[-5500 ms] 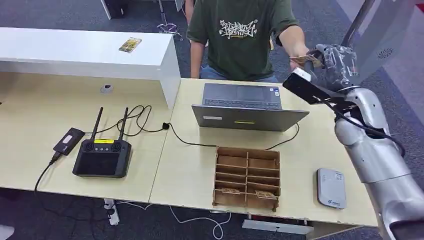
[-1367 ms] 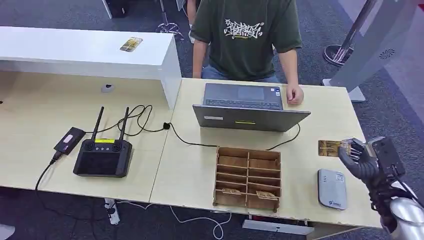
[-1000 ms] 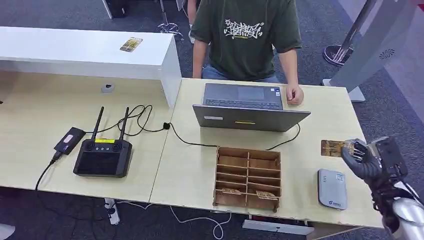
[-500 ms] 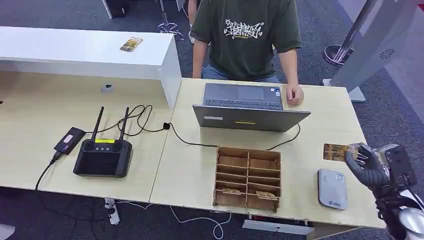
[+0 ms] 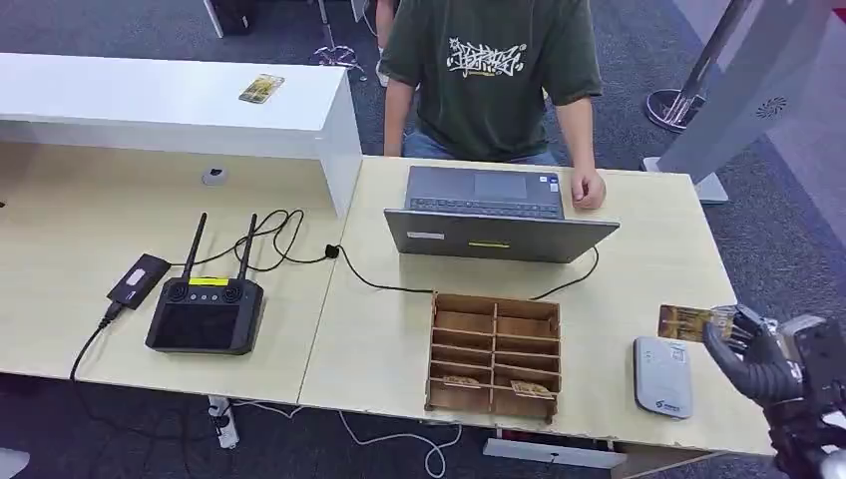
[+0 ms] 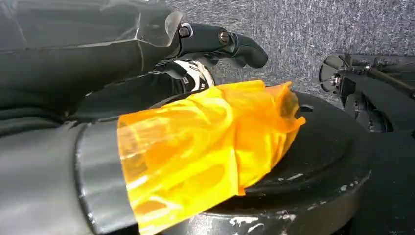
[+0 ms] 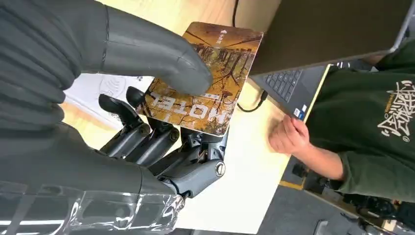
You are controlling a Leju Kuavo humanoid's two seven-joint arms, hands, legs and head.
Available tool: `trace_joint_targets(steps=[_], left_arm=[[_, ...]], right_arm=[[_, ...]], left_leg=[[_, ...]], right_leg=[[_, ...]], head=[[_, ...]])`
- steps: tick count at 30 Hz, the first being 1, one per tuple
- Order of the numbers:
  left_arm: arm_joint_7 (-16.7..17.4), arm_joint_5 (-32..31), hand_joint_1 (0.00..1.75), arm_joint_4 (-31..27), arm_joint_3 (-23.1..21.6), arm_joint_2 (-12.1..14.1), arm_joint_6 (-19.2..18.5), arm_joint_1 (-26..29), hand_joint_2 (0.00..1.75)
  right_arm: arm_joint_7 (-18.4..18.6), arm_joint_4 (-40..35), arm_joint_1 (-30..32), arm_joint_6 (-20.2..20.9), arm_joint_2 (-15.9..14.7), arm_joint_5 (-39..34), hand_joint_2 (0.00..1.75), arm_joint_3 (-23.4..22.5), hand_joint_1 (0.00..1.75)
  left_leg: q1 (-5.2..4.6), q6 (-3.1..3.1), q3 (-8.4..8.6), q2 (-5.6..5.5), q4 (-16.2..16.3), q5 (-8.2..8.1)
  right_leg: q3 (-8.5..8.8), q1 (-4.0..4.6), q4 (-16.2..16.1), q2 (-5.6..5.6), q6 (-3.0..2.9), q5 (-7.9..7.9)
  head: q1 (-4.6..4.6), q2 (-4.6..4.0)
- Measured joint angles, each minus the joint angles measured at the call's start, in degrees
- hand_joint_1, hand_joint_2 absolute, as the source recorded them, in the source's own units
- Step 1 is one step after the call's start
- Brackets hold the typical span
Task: Pass the card to the sensor for recognition and then transmit it.
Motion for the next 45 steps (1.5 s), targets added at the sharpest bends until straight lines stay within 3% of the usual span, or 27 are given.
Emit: trace_joint_targets(steps=[20, 36, 45], left_arm=[[0.2, 0.0, 0.0, 0.0, 0.0, 0.0, 0.0, 0.0, 0.0], [1.4, -0.2, 0.0, 0.0, 0.0, 0.2, -0.3, -0.1, 0.0], [1.4, -0.2, 0.0, 0.0, 0.0, 0.2, -0.3, -0.1, 0.0]], right_arm=[[0.0, 2.9, -0.6, 1.2, 1.4, 1.3, 1.75, 0.2, 1.75], [0.9, 16.3, -12.3, 1.4, 4.2, 3.2, 1.75, 7.3, 1.75], [0.7, 20.3, -14.4, 1.2, 5.1, 3.2, 1.75, 9.1, 1.75]], left_leg=[[0.0, 0.0, -0.01, 0.02, 0.0, 0.0], [0.0, -0.01, 0.02, 0.04, 0.0, 0.01], [0.0, -0.01, 0.01, 0.03, 0.0, 0.01]], right_leg=[[0.0, 0.0, 0.0, 0.02, 0.0, 0.0], [0.03, 0.01, 0.0, 0.02, -0.01, 0.0], [0.02, 0.0, 0.0, 0.01, -0.01, -0.01]], head=[[0.0, 0.0], [0.0, 0.0], [0.0, 0.0]])
